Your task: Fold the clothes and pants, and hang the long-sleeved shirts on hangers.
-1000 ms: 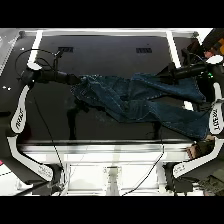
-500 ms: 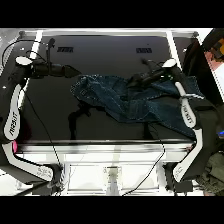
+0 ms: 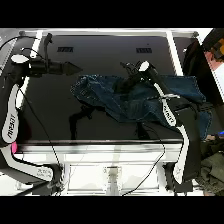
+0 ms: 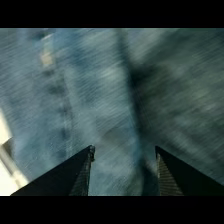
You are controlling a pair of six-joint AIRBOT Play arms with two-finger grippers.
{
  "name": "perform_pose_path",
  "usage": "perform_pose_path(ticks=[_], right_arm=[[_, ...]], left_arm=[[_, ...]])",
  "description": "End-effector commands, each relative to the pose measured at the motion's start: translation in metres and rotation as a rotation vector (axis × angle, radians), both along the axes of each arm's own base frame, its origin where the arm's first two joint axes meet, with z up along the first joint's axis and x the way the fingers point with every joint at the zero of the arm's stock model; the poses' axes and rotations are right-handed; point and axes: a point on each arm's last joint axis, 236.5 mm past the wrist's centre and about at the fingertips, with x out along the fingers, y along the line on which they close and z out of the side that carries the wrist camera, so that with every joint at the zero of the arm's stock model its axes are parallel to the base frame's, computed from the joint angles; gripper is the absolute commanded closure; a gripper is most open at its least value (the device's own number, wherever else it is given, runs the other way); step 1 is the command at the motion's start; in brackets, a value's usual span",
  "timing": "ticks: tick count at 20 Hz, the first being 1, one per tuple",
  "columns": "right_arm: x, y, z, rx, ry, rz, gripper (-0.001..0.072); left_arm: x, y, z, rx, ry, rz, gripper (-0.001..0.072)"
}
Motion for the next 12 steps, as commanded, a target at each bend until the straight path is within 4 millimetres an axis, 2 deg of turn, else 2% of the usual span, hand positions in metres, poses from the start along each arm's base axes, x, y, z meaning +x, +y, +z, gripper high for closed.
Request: perform_pose_path(ticks=[1,5,7,8,10,12], right_arm=[[0.013,0.004,-0.012,-0.023,-0.044,-0.019,0.0264],[0.013,0.020,-0.010,-0.005,-0.068,-0.015,0.0272],[0.004,0.033,-0.007,0.016,-0.078,0.035,0.0499],[-0.001,0.040,-0.004,0.033,-0.079,0.058,0.0667],[-0.002,0.050,0.007,0.062,-0.085,0.068,0.0691],[-0.009,0.060,0.030,0.123,-0.072,0.089,0.0693]], left_arm=[[0.003,0.001,0.016,-0.007,-0.039,0.027,0.0673],[0.003,0.000,0.018,-0.007,-0.044,0.027,0.0673],[0.003,0.001,0.018,-0.007,-0.045,0.028,0.0673],[0.004,0.002,0.018,-0.006,-0.048,0.035,0.0673],[0.017,0.016,0.018,0.001,-0.061,0.096,0.0673],[0.034,0.036,0.019,-0.001,-0.055,0.196,0.0673]])
